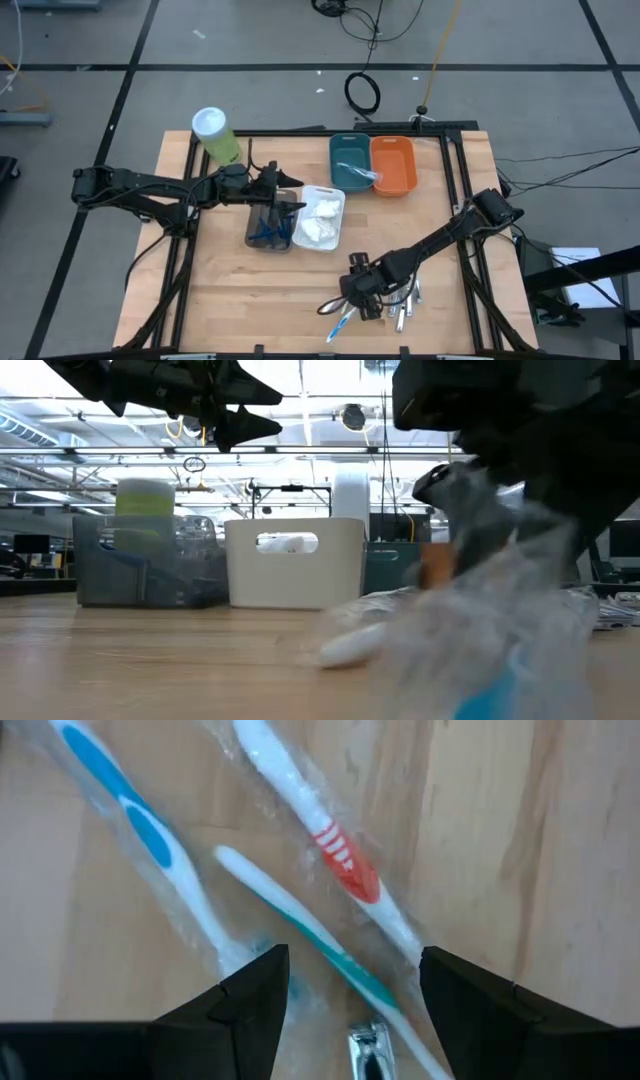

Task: Pick & Place Travel size toiletries
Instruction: Put the orange toothbrush into the green bin

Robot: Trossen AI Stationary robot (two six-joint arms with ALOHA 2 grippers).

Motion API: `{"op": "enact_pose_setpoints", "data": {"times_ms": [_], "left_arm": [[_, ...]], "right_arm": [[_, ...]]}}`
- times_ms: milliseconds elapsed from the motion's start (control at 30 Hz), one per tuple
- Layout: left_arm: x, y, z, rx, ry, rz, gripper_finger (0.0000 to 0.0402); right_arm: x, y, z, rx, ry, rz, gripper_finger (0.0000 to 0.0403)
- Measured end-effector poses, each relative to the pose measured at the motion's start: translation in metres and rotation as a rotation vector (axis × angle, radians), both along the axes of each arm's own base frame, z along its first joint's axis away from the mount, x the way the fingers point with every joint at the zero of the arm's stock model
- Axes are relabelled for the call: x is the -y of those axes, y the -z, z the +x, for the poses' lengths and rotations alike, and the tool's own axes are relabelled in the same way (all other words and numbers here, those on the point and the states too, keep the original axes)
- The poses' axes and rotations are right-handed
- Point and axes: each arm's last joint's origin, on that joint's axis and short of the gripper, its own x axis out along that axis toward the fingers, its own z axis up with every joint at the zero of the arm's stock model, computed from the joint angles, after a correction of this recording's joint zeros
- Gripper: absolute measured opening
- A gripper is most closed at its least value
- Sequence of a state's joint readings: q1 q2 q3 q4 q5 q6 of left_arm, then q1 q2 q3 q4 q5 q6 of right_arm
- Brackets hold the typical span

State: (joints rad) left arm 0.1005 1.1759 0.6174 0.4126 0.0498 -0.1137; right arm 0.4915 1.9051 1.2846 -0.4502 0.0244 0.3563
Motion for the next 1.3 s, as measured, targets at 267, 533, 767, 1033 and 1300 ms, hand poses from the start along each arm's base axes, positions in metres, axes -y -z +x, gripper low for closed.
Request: {"op": "enact_pose_setpoints", "data": {"times_ms": [267, 533, 767, 1033, 1300], "left_arm": [[0.0, 0.0, 0.0, 0.0, 0.0, -0.003, 0.0296], [0.0, 0.0, 0.0, 0.002, -0.001, -0.003, 0.0296], [0.0, -0.001, 0.0, 0.004, -0.001, -0.003, 0.0296], [0.0, -0.001, 0.0, 0.004, -0.001, -0.004, 0.0296], [0.0, 0.0, 0.0, 0.004, -0.001, -0.008, 0.0296]], "right_arm": [[0.001, -0.028, -0.004, 0.124, 0.036, -0.021, 0.0215], [0.0, -0.019, 0.008, 0.193, 0.0, -0.061, 0.0215], [0.003, 0.009, 0.009, 0.18, 0.005, 0.003, 0.0213], [0.015, 0.028, -0.003, 0.135, 0.04, -0.018, 0.0186], [0.018, 0.031, -0.006, 0.124, 0.062, -0.02, 0.0139]]}}
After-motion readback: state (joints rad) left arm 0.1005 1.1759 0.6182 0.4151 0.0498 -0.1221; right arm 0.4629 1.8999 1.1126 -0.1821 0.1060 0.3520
